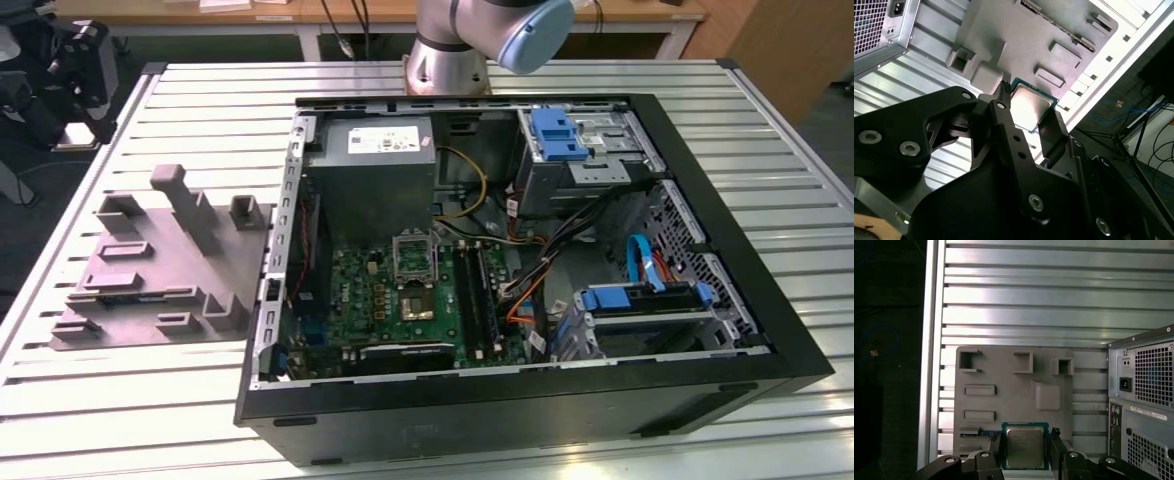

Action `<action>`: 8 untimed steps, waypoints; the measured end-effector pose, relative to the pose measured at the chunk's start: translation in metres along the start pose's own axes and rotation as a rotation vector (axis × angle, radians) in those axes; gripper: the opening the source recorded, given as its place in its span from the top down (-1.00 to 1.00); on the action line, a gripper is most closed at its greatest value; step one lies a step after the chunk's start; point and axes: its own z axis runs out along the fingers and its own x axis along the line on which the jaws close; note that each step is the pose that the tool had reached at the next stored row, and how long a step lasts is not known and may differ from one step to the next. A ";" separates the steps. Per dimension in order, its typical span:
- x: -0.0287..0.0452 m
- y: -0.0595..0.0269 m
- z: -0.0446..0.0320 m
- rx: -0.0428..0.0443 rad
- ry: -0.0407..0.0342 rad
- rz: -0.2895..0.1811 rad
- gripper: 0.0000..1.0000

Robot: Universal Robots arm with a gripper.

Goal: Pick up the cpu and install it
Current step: 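Pick up the cpu and move it towards the insertion slot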

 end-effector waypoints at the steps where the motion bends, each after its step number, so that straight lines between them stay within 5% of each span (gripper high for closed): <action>1: -0.0001 0.0000 0.0000 0.0000 0.0000 0.000 0.06; 8: -0.0037 0.0000 0.0000 0.0000 0.0000 0.000 0.06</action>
